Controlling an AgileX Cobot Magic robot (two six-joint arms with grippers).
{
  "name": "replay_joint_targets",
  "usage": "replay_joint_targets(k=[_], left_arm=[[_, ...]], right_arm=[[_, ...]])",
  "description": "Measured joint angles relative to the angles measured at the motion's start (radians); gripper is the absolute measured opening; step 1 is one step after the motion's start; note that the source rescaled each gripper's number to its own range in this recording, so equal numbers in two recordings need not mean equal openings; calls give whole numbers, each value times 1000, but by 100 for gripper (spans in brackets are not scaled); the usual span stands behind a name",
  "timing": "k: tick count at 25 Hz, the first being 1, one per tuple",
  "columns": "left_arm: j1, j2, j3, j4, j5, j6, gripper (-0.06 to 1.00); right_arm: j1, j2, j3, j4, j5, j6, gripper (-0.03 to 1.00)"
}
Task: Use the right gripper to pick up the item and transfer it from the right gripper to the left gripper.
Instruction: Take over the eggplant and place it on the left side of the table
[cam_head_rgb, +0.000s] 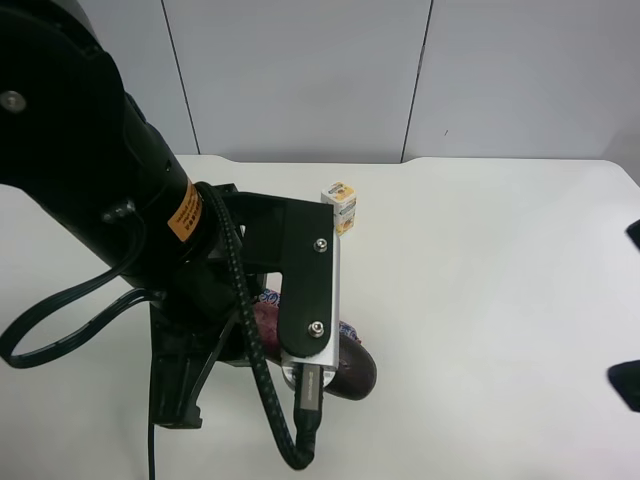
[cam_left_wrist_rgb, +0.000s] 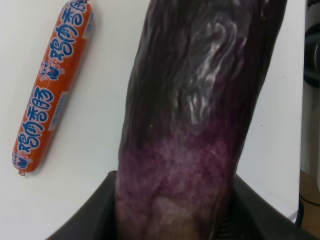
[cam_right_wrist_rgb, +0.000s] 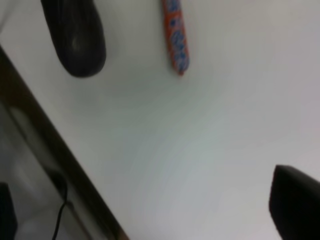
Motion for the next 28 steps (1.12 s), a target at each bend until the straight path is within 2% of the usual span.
replay_joint_targets(k=[12, 19, 22, 25, 28], left_arm=[[0, 0, 0, 0, -1, 0, 0], [0, 0, 0, -4, -15, 0, 0], [0, 0, 0, -4, -19, 0, 0], [0, 0, 0, -4, -19, 0, 0], [0, 0, 0, -4, -19, 0, 0]], right_arm=[[0, -296, 15, -56, 4, 153, 100], [0, -381, 215, -60, 6, 193, 100], [0, -428, 305, -60, -33, 193, 100], [0, -463, 336, -63, -113, 193, 100], [0, -467, 354, -63, -132, 193, 100]])
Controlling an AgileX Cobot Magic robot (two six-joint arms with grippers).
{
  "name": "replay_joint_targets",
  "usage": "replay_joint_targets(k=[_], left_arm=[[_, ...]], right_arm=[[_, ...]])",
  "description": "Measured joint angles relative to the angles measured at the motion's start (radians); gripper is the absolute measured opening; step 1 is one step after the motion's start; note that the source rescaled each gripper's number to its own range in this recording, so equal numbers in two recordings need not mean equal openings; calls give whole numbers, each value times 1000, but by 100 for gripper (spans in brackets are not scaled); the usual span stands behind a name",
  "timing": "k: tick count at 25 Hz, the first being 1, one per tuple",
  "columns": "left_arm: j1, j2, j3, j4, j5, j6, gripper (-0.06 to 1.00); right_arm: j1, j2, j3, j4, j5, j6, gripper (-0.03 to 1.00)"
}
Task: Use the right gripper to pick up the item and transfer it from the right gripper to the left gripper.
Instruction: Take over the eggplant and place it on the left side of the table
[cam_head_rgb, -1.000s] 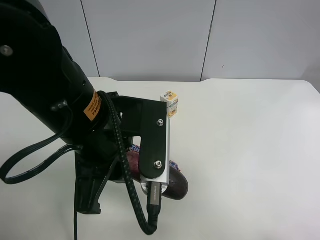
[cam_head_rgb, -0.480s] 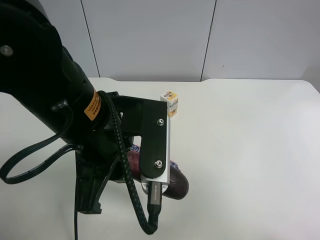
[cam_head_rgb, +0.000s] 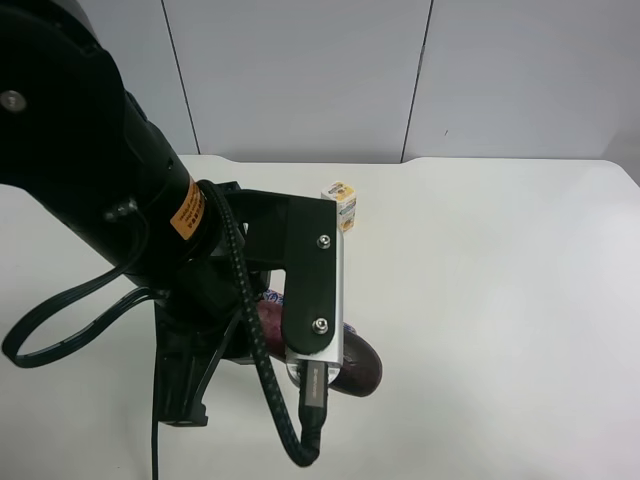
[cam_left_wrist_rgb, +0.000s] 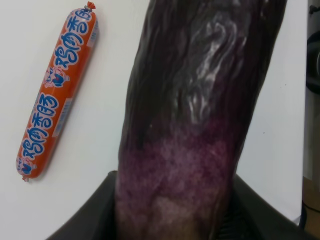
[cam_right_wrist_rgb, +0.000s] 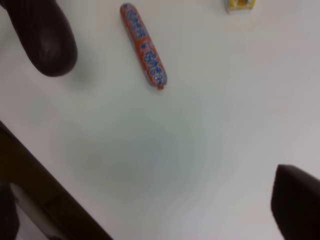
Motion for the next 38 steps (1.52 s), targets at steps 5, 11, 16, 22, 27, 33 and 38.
replay_joint_targets(k=[5, 11, 16, 22, 27, 33, 38], left_arm=[[0, 0, 0, 0, 0, 0, 0], [0, 0, 0, 0, 0, 0, 0], [0, 0, 0, 0, 0, 0, 0], [0, 0, 0, 0, -13, 0, 0], [0, 0, 0, 0, -32, 0, 0], [0, 0, 0, 0, -58, 0, 0], [0, 0, 0, 0, -64, 0, 0]], right_arm=[[0, 0, 2, -2, -3, 0, 100], [0, 0, 2, -1, -3, 0, 100], [-4, 0, 2, 0, -3, 0, 100], [-169, -1, 2, 1, -3, 0, 100], [-367, -30, 2, 1, -5, 0, 100], [-534, -161, 3, 1, -6, 0, 100], [-599, -165, 3, 1, -6, 0, 100]])
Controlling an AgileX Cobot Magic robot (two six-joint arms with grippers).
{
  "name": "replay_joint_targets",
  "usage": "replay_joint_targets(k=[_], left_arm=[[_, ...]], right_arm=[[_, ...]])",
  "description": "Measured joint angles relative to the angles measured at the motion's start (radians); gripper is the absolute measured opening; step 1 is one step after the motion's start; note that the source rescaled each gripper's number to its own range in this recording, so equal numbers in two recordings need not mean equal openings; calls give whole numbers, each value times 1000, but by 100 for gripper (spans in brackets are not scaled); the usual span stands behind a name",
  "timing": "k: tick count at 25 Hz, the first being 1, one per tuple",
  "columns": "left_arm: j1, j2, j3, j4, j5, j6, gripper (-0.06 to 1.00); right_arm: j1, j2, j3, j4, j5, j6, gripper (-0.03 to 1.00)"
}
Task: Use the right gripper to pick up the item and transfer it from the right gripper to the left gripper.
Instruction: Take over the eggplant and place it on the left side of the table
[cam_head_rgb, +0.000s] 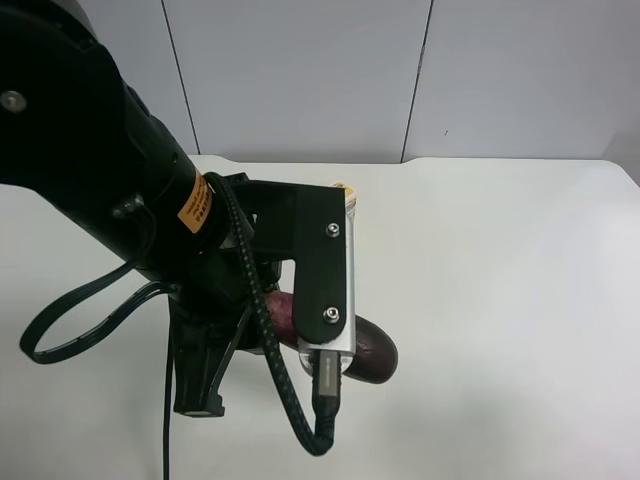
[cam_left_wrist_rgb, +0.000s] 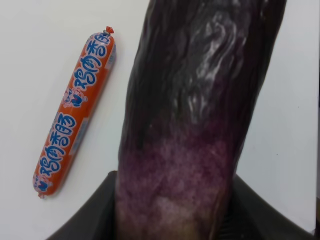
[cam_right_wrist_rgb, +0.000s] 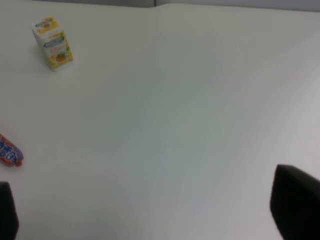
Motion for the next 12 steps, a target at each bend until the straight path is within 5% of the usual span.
replay_joint_targets(k=[6, 12], left_arm=[[10, 0, 0, 0, -45, -76, 0], [169, 0, 0, -9, -92, -224, 0]], right_arm=[[-2, 0, 0, 1, 0, 0, 100], [-2, 0, 0, 1, 0, 0, 100]])
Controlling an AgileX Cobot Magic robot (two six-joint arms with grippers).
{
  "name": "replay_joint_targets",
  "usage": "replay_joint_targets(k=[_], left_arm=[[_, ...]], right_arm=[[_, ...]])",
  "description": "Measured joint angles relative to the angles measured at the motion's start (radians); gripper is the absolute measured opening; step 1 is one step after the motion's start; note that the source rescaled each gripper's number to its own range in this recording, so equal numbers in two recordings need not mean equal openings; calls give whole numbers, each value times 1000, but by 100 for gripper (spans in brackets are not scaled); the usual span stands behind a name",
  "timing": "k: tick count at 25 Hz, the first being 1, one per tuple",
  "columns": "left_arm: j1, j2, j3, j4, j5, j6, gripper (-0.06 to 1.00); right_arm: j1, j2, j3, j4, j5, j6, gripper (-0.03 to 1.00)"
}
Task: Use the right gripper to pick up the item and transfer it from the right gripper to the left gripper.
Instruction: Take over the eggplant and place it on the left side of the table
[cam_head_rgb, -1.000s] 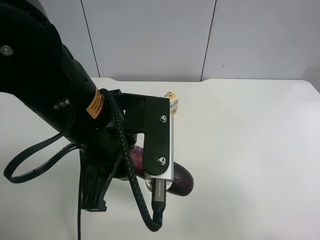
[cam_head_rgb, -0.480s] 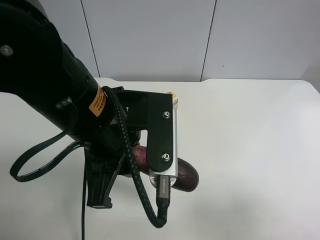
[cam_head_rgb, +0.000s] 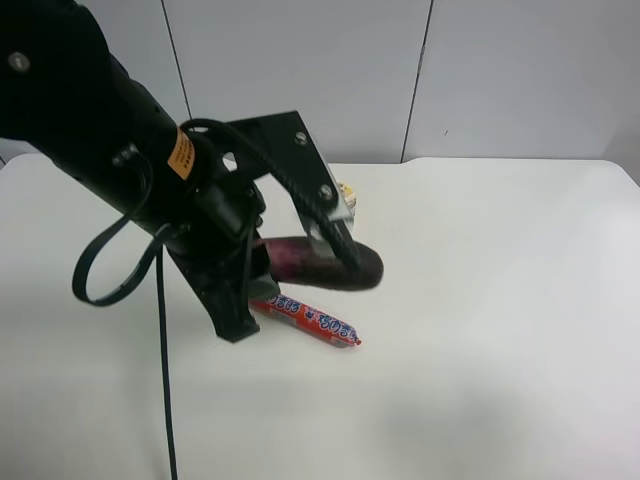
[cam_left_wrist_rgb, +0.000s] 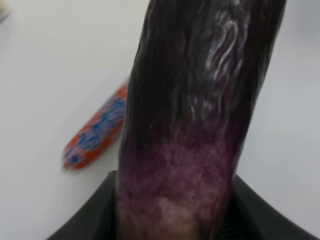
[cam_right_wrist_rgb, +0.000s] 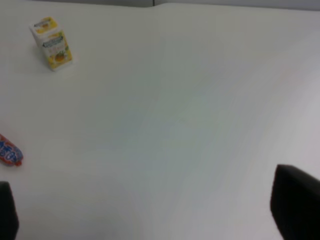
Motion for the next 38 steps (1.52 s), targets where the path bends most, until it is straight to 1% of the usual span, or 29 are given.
replay_joint_targets(k=[6, 10, 14, 16, 18, 23, 26, 28, 31, 38], left_arm=[[237, 0, 0, -95, -45, -17, 0], [392, 0, 0, -122, -83, -20, 0], [505, 0, 0, -125, -113, -20, 0], [548, 0, 7, -126, -145, -20, 0], [586, 0, 34, -131, -192, -20, 0], [658, 0, 156, -148, -320, -20, 0], [704, 16, 218, -151, -367, -20, 0], [740, 36, 249, -162, -379, -20, 0], [773, 77, 266, -171, -388, -20, 0], [781, 195, 269, -187, -396, -20, 0]], right_arm=[[0, 0, 0, 0, 0, 0, 100], [0, 0, 0, 0, 0, 0, 100], [0, 0, 0, 0, 0, 0, 100], [0, 0, 0, 0, 0, 0, 100], [0, 0, 0, 0, 0, 0, 100], [0, 0, 0, 0, 0, 0, 100], [0, 0, 0, 0, 0, 0, 100], [0, 0, 0, 0, 0, 0, 100], [0, 0, 0, 0, 0, 0, 100], [0, 0, 0, 0, 0, 0, 100]])
